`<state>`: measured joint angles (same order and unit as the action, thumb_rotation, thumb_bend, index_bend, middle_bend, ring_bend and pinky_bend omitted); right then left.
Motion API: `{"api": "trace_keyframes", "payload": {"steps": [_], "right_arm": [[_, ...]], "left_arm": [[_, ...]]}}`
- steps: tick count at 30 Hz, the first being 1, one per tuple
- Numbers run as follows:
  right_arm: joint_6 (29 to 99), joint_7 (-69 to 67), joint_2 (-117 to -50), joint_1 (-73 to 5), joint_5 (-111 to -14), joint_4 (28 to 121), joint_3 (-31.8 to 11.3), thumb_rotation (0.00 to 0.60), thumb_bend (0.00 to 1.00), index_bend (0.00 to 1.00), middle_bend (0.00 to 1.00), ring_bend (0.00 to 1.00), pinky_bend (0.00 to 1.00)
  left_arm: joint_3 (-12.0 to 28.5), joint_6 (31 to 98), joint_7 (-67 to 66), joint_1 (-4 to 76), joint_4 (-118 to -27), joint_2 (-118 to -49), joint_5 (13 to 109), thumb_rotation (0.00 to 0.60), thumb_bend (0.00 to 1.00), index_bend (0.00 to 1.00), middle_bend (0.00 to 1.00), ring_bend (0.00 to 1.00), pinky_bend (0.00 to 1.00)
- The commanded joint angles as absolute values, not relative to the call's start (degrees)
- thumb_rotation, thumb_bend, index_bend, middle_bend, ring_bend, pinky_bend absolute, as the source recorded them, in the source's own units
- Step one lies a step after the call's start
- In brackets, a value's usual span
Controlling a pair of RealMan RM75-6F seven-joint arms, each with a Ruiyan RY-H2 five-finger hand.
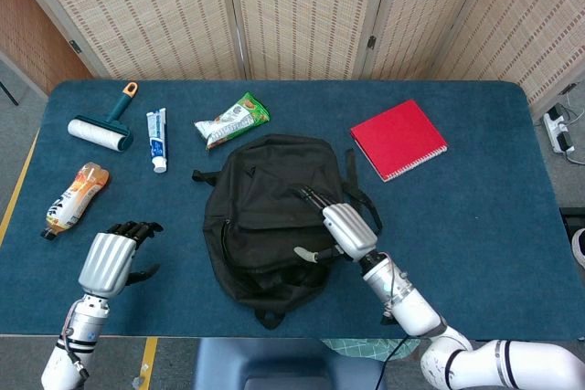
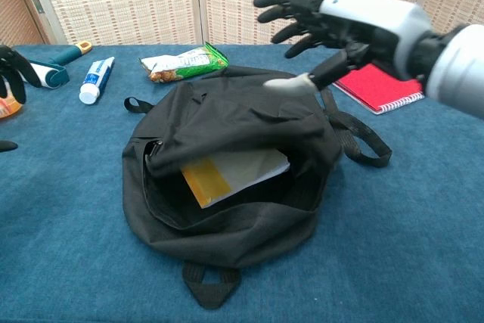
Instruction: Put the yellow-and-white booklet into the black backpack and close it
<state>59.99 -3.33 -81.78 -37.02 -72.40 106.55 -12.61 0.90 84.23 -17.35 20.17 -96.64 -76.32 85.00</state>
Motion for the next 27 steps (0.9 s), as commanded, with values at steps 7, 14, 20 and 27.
{"api": "trace_keyframes", "payload": {"steps": [7, 14, 20, 27], "right_arm": [[66.2, -3.8, -72.3, -29.8, -78.1, 106.8, -7.2, 0.600, 0.31, 0.08, 0.18, 0.20, 0.26], [74.6, 4.7, -68.1, -23.2, -78.3, 102.6, -4.5, 0.600, 0.36, 0.22, 0.25, 0.21, 0.26], [82.0, 5.2, -66.7, -16.9, -79.2, 97.1, -2.6, 0.600, 0.36, 0.17, 0.20, 0.20, 0.26], [86.9, -0.4, -65.3, -10.9, -81.1, 93.5, -0.6, 0.549, 0.36, 0.01, 0.08, 0.12, 0.19]], "left_arm": [[4.1, 82.1, -14.2, 18.6, -93.7, -75.2, 78.4, 0.600, 0.07, 0.40, 0.49, 0.45, 0.49], [5.5, 81.3, -12.8, 16.9, -90.3, -75.3, 73.9, 0.600, 0.09, 0.39, 0.49, 0.44, 0.46], [5.1, 81.7, -10.6, 14.6, -90.0, -74.0, 73.0, 0.600, 0.09, 0.39, 0.46, 0.41, 0.41], [3.5, 87.0, -9.5, 11.1, -92.1, -72.0, 77.3, 0.600, 0.09, 0.38, 0.44, 0.38, 0.36]]}}
